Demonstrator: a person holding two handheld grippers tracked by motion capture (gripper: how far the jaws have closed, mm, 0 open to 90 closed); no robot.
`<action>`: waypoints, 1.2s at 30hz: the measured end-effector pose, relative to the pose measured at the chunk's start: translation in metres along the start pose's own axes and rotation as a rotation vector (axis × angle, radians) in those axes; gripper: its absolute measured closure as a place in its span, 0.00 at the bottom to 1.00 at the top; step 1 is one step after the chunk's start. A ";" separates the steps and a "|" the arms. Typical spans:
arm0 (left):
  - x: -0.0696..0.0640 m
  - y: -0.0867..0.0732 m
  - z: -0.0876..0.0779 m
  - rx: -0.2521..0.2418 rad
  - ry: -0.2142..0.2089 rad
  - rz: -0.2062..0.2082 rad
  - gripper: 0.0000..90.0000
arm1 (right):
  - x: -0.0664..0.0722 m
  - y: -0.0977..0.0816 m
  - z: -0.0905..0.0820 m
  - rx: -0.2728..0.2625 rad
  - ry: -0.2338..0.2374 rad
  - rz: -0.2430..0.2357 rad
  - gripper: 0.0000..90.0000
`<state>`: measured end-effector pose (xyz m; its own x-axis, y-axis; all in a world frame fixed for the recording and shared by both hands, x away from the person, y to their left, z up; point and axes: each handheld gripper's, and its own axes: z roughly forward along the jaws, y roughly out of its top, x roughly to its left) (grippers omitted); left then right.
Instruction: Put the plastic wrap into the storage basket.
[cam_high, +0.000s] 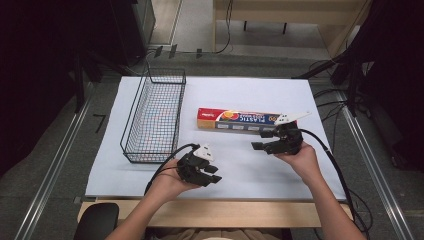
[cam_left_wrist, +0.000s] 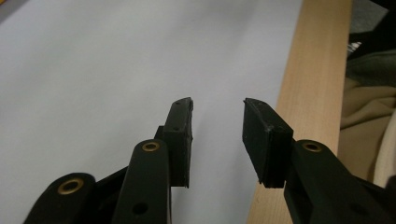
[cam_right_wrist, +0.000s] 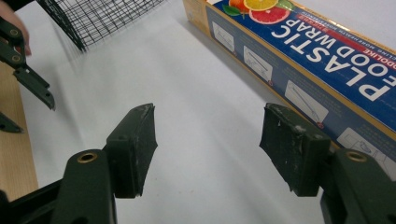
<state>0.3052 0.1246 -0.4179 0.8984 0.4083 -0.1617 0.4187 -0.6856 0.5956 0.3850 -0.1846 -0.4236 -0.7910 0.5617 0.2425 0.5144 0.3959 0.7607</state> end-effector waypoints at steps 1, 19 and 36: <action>0.001 0.000 -0.001 0.001 0.006 -0.021 0.71 | 0.000 0.000 0.000 -0.001 0.001 0.003 0.41; 0.012 0.000 -0.007 0.008 0.003 -0.061 0.54 | -0.004 0.003 0.002 -0.013 0.005 0.028 0.45; 0.020 -0.001 -0.015 -0.036 0.000 -0.117 0.47 | 0.002 0.001 0.002 0.018 -0.011 -0.013 0.44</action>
<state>0.3207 0.1426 -0.4103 0.8435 0.4846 -0.2318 0.5160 -0.6112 0.6001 0.3848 -0.1817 -0.4239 -0.7939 0.5644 0.2264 0.5105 0.4162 0.7524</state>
